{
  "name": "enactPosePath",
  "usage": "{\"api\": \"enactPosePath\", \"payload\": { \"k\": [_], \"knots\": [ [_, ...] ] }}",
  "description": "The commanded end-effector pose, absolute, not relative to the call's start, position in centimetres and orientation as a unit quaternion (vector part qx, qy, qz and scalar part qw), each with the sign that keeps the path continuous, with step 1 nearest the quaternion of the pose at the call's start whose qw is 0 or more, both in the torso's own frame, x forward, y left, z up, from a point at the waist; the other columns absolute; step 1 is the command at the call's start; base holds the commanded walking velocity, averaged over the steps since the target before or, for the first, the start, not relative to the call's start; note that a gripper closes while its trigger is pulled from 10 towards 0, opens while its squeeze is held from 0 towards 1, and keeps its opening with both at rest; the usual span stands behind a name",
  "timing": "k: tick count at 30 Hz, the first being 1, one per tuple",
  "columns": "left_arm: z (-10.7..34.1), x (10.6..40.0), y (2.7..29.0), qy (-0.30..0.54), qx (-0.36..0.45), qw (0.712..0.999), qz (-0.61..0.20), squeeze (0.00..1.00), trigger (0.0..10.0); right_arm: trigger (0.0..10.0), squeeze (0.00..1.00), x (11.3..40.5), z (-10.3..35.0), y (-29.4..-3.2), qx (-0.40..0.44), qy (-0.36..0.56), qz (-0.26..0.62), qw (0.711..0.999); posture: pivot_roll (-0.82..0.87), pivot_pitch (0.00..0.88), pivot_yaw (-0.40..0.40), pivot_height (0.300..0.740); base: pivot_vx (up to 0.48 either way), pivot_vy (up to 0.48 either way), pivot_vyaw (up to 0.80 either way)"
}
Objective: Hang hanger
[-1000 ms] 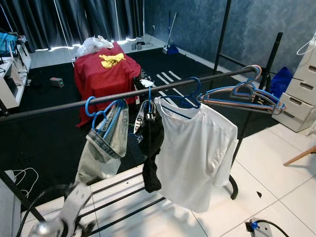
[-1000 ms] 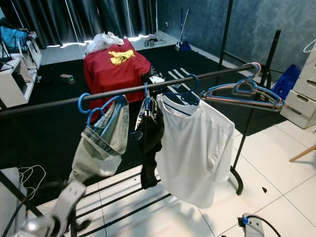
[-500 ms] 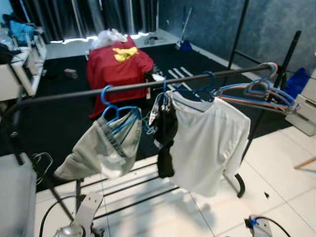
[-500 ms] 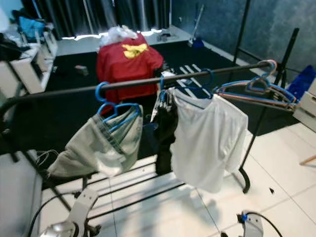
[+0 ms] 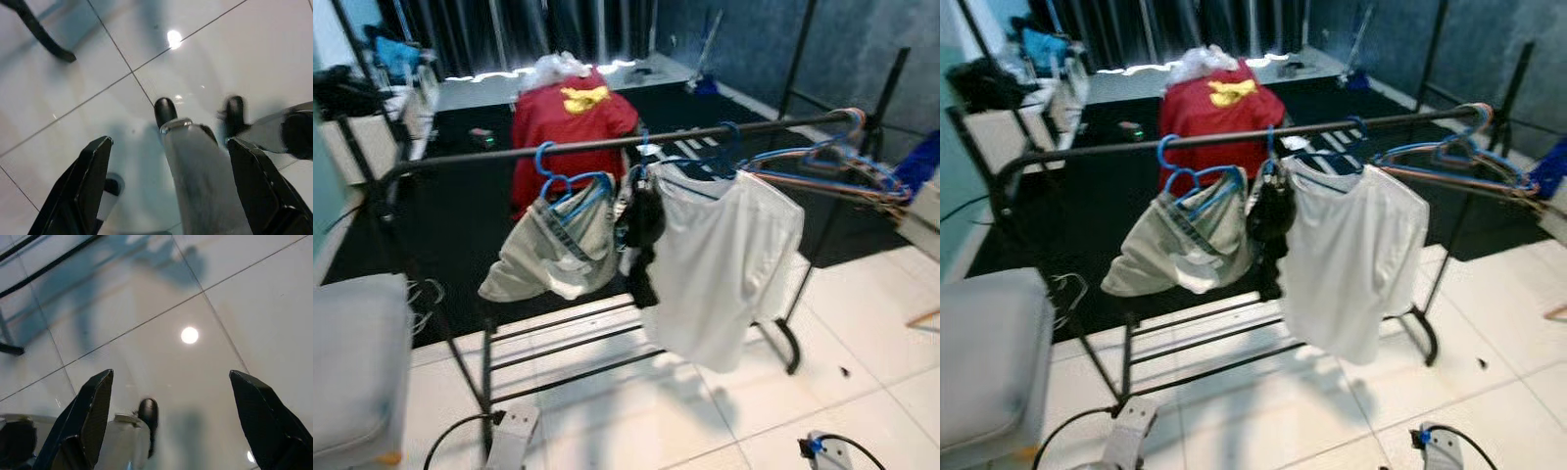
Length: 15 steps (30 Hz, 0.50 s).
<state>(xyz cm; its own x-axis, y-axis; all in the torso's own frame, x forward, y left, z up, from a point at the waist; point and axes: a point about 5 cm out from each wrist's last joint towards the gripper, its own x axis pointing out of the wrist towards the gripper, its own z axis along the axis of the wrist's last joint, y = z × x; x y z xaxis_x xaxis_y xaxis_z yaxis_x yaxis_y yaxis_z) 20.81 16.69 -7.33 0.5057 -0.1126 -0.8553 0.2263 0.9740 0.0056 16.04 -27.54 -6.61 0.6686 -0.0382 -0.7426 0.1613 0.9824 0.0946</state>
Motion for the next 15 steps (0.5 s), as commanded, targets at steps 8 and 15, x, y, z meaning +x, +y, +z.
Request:
{"api": "enactPosePath", "payload": {
  "k": [8, 15],
  "knots": [
    [-7.5, 20.7, 15.4, 0.480, 0.064, 0.869, -0.098, 0.00, 10.0, 10.0, 0.00, 15.9, -6.8, -27.6, 0.051, 0.428, -0.049, 0.901, 0.14, 0.000, 0.012, 0.740, 0.000, 0.000, 0.00],
    [-7.9, 20.1, 15.2, 0.480, 0.062, 0.869, -0.102, 0.00, 10.0, 10.0, 0.00, 15.8, -6.9, -27.7, 0.042, 0.438, -0.051, 0.896, 0.13, 0.000, 0.013, 0.740, 0.000, 0.000, 0.00]
  ]
}}
